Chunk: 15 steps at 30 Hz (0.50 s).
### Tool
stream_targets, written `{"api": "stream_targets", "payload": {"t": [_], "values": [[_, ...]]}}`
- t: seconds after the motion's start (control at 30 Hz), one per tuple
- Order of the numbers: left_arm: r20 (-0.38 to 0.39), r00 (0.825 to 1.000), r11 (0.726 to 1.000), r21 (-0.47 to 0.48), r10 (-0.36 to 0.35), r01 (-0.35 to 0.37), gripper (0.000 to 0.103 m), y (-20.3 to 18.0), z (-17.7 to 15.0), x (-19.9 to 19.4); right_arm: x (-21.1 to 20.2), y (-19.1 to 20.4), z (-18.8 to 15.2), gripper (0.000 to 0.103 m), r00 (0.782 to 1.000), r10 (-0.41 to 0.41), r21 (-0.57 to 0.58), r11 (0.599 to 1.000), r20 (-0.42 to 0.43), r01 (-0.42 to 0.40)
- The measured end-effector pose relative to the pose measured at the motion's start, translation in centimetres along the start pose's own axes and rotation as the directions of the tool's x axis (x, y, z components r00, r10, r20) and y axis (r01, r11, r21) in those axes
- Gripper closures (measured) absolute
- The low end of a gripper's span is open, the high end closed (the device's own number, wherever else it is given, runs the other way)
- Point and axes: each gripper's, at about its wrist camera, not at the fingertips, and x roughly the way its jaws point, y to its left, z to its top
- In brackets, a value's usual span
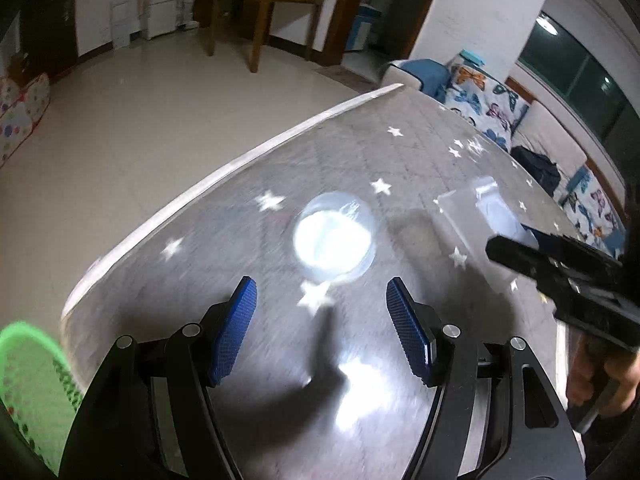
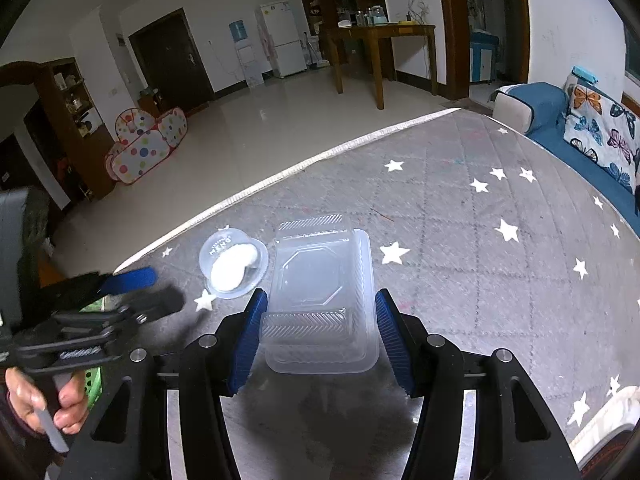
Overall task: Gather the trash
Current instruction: 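Grasp the clear lidded box with the right gripper while the left gripper grasps the round clear lid, then carry the lid and clear box over the wastebasket and open both grippers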
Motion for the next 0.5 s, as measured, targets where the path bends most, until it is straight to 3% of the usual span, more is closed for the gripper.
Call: {"api": "stream_targets", "payload": {"t": [0.5], "values": [[-0.028,1.000,1.000,0.009,-0.009,0.009,0.040,-0.5,2.4,4.7,0.1,-1.7,-0.5,0.049,1.000,0.010,0.036,0.999,-0.019,-0.009]]}}
